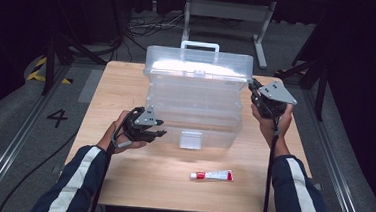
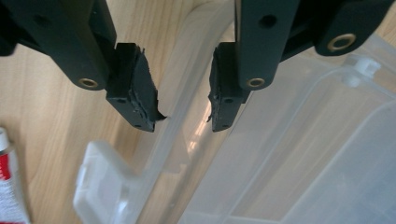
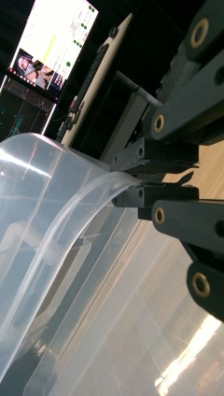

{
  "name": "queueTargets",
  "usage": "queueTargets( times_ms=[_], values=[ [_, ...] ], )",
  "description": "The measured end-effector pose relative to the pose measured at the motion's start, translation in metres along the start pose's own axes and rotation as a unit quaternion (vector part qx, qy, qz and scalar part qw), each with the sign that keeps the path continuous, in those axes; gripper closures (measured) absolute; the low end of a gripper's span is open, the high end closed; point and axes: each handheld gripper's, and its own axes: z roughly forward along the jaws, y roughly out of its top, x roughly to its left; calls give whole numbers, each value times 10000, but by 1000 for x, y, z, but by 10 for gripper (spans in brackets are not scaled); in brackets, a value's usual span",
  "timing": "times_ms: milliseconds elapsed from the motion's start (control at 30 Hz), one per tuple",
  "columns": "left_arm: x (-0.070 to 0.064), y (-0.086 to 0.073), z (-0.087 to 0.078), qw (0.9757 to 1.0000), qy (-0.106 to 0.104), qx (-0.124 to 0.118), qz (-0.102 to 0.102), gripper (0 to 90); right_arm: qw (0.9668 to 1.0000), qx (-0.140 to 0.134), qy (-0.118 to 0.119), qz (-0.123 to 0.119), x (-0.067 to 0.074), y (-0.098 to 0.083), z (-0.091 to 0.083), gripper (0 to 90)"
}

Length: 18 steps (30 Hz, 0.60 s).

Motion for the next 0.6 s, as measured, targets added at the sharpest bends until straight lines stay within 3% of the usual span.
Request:
queueTargets(
  times_ms=[100, 600],
  values=[
    [1, 0, 3, 10000, -16, 73, -27, 661, 10000, 32, 26, 24, -3, 2, 2, 832],
    [7, 7, 3, 9977, -251, 559, 305, 742, 10000, 58, 20, 27, -5, 6, 5, 837]
  ],
)
